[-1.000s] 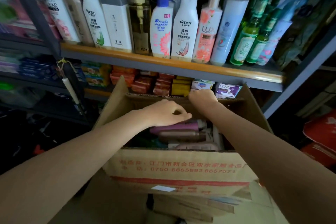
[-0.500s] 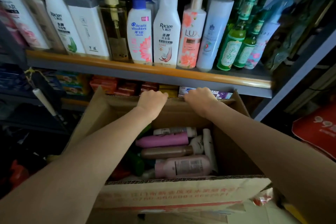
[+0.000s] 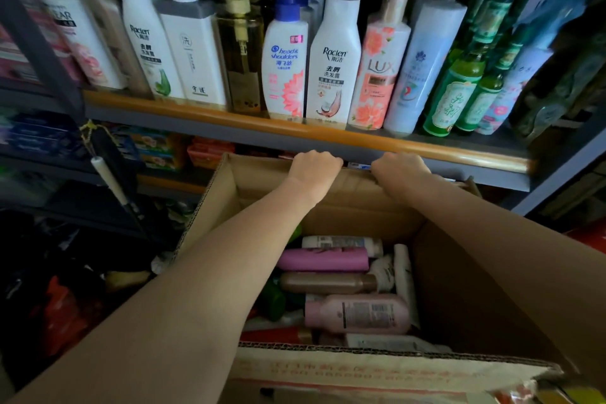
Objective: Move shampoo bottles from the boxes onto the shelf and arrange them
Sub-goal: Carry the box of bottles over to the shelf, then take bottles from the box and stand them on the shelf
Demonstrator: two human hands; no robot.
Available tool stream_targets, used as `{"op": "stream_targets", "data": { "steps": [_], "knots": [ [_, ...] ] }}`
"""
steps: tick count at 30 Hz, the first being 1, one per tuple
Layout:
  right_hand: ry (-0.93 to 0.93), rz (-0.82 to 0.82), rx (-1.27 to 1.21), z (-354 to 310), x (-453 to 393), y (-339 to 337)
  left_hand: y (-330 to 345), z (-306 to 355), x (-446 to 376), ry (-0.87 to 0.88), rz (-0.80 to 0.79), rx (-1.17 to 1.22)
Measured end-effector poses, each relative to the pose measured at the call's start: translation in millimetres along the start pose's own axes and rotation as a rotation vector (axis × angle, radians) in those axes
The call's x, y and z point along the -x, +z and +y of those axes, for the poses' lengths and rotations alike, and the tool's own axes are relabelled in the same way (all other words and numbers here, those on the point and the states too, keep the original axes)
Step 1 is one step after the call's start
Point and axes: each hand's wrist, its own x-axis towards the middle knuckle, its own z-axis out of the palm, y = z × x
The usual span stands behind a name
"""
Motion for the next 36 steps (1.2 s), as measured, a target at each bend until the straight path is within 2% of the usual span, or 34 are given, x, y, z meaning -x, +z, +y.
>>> {"op": "stream_targets", "data": {
  "steps": [6, 11, 13, 15, 17, 19, 22, 25, 30, 33, 36],
  "knots": [
    [0.050, 0.049, -0.051, -23, -6, 5, 23, -9, 14, -0.084, 0.067, -0.003],
    [0.033, 0.123, -0.066, -14, 19, 9, 30, -1, 51, 0.193, 0.208, 0.018],
    [0.030, 0.178, -0.074, -17, 33, 5, 31, -5, 66, 0.195, 0.254, 0.032],
    [-0.019, 0.215, -0.082, -22, 44, -2, 31, -13, 77, 0.136, 0.135, 0.072],
    [-0.090, 0.200, -0.087, -31, 51, -9, 31, -21, 85, 0.078, -0.049, 0.129],
    [-0.130, 0.130, -0.126, -44, 53, -12, 32, -27, 92, 0.085, -0.199, 0.154],
    [-0.171, -0.078, -0.262, -64, 45, -8, 35, -35, 103, 0.120, -0.346, 0.140],
    [-0.266, -0.264, -0.272, -81, 24, 12, 38, -41, 106, 0.113, -0.401, 0.147],
    [-0.351, -0.423, -0.271, -105, -22, 49, 58, -49, 86, 0.045, -0.501, 0.281],
    [-0.361, -0.608, -0.298, -123, -39, 74, 70, -50, 71, -0.008, -0.589, 0.321],
    [-0.331, -0.694, -0.426, -129, -52, 97, 79, -46, 64, -0.051, -0.676, 0.343]
  ]
}}
